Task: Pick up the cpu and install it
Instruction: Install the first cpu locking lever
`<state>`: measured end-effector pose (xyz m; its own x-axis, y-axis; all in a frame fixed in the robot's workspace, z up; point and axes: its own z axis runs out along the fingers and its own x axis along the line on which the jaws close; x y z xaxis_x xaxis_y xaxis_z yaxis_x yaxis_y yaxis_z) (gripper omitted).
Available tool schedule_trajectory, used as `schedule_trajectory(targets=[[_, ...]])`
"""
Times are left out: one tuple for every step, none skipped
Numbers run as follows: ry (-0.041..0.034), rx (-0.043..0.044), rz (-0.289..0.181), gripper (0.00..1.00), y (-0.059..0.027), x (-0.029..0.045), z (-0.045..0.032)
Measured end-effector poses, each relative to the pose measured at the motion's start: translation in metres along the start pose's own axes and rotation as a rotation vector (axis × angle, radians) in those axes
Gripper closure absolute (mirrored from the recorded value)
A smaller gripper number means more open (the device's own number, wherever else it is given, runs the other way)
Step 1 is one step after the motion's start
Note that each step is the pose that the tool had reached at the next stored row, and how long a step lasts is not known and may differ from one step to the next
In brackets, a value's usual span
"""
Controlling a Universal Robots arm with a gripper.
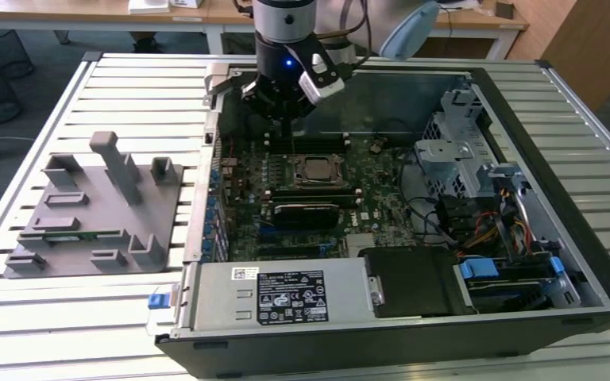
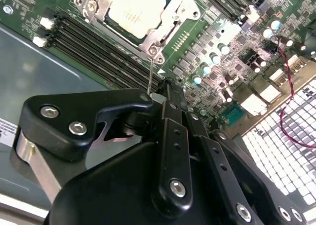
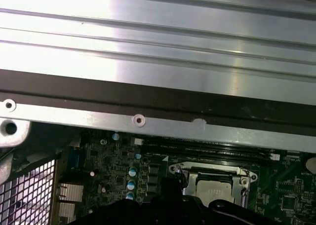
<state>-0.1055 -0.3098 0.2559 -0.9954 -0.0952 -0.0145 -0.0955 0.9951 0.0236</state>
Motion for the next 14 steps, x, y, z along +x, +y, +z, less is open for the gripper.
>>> schedule_trajectory(targets=[[0.0000,-0.0001,0.000,0.89,-0.0001,-0.0014,0.0000],[0.0001,0.0000,0.000,0.89,-0.0003,-0.0030,0.0000],[0.0001,0.0001,0.000,0.89,-0.0004,-0.0045,0.0000],[0.0001,0.0000,0.000,0.89,-0.0005,-0.0061,0.0001],[0.0000,0.0000,0.000,0.89,-0.0007,-0.0077,0.0001],[0.0001,0.0000,0.000,0.89,-0.0009,-0.0093,0.0001],[0.0001,0.0000,0.000,0.89,-0.0010,-0.0109,0.0001],[0.0000,0.0000,0.000,0.89,-0.0011,-0.0124,0.0002],[0.0000,0.0000,0.000,0.89,-0.0013,-0.0140,0.0002],[0.0001,0.0000,0.000,0.89,-0.0015,-0.0158,0.0002],[0.0000,0.0000,0.000,0.89,-0.0017,-0.0178,0.0002],[0.0000,0.0000,0.000,0.89,-0.0019,-0.0199,0.0002],[0.0000,0.0000,0.000,0.89,-0.0021,-0.0220,0.0003],[0.0001,0.0000,0.000,0.89,-0.0022,-0.0238,0.0003]])
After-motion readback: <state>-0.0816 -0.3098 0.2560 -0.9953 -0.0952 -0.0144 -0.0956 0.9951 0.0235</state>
